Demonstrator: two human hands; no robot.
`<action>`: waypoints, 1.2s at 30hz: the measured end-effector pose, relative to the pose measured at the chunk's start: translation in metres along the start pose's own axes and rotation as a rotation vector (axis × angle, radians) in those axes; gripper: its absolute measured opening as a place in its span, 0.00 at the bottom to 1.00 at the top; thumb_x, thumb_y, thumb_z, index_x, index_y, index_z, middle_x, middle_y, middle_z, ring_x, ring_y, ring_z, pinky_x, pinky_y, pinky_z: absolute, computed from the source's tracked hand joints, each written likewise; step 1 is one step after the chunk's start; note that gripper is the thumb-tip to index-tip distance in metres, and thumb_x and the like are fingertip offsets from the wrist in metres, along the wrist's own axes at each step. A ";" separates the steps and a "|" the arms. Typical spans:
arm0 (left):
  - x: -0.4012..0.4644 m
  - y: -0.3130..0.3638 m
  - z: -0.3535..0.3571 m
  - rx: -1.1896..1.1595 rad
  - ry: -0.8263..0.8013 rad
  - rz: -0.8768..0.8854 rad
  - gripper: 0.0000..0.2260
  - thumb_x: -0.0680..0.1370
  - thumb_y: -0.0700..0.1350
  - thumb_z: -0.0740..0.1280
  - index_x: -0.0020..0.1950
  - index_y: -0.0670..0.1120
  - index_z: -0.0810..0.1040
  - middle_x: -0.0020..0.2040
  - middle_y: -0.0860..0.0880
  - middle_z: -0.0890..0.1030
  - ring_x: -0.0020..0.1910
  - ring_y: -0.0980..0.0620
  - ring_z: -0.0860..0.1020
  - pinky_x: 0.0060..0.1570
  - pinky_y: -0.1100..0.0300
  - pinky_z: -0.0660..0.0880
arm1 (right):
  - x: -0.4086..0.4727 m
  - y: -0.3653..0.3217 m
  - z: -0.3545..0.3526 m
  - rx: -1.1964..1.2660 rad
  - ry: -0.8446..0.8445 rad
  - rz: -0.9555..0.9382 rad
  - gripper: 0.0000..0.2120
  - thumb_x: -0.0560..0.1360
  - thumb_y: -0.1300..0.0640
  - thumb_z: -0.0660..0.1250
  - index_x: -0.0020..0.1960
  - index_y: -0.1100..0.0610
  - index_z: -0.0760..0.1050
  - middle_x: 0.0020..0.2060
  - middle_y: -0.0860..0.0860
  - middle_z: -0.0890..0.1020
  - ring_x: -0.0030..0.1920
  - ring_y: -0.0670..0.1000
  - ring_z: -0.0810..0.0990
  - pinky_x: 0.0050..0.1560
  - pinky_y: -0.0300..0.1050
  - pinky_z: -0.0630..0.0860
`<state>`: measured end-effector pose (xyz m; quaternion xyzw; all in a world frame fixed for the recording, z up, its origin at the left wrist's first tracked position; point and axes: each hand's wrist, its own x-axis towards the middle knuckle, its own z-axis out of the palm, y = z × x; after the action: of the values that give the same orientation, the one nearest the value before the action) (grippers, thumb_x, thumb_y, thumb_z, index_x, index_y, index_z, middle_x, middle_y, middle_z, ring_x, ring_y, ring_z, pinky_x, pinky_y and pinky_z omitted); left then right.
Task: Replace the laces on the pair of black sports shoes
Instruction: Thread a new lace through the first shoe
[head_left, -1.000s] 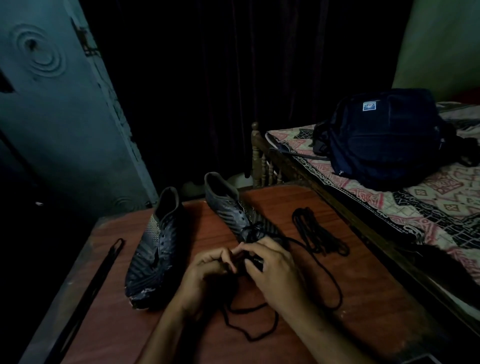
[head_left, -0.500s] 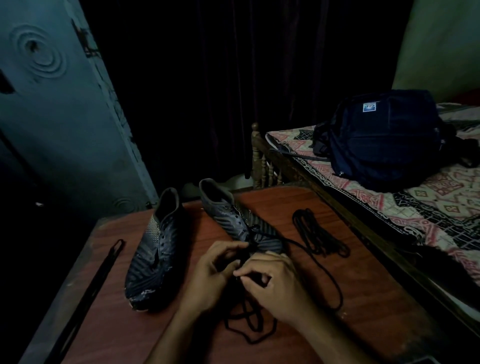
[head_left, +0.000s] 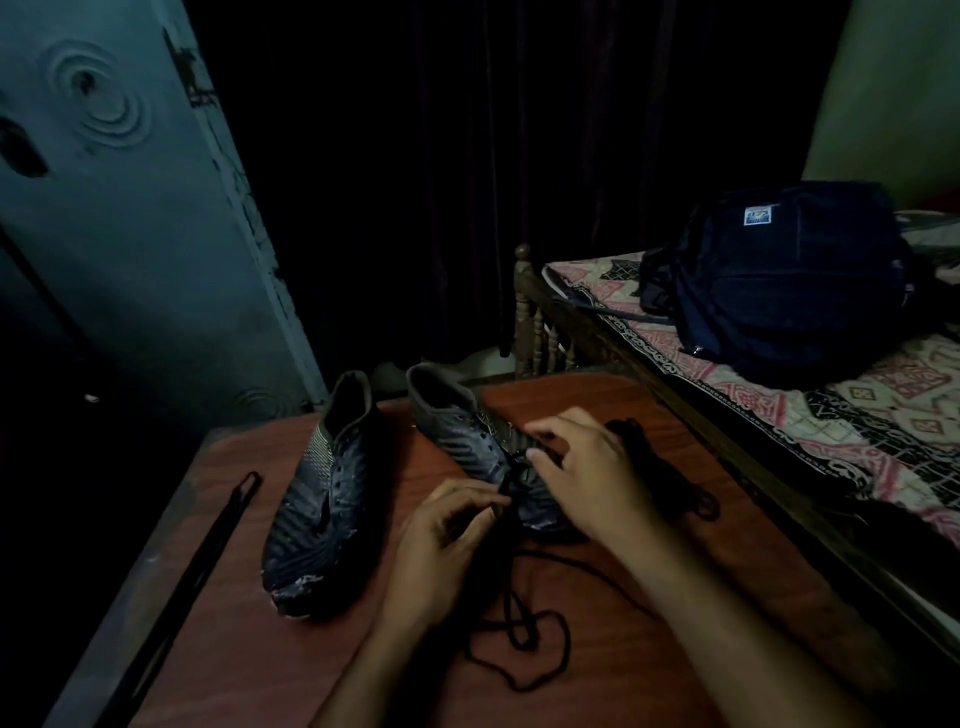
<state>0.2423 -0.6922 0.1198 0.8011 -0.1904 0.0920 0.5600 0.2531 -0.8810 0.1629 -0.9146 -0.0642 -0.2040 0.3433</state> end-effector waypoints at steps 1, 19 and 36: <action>-0.001 0.000 0.000 0.013 -0.004 -0.002 0.10 0.79 0.36 0.71 0.51 0.49 0.88 0.53 0.60 0.82 0.57 0.58 0.81 0.60 0.64 0.76 | 0.010 0.003 0.000 -0.069 -0.099 -0.008 0.10 0.79 0.52 0.70 0.60 0.50 0.81 0.51 0.44 0.73 0.44 0.41 0.74 0.47 0.40 0.72; -0.006 0.003 -0.002 -0.194 0.021 -0.204 0.10 0.84 0.40 0.64 0.49 0.51 0.82 0.53 0.50 0.86 0.55 0.47 0.84 0.58 0.47 0.77 | 0.005 0.026 0.016 0.253 0.124 0.195 0.08 0.73 0.58 0.74 0.38 0.54 0.77 0.22 0.40 0.75 0.25 0.41 0.73 0.27 0.34 0.65; 0.002 0.032 -0.012 -0.907 0.183 -0.529 0.16 0.83 0.39 0.57 0.37 0.45 0.75 0.51 0.33 0.82 0.59 0.32 0.82 0.63 0.34 0.75 | 0.004 0.030 0.019 0.215 0.036 0.119 0.01 0.75 0.56 0.75 0.47 0.51 0.85 0.38 0.43 0.78 0.35 0.42 0.76 0.36 0.32 0.71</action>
<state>0.2315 -0.6912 0.1523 0.4877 0.0473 -0.0744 0.8686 0.2704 -0.8914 0.1339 -0.8710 -0.0252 -0.1914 0.4518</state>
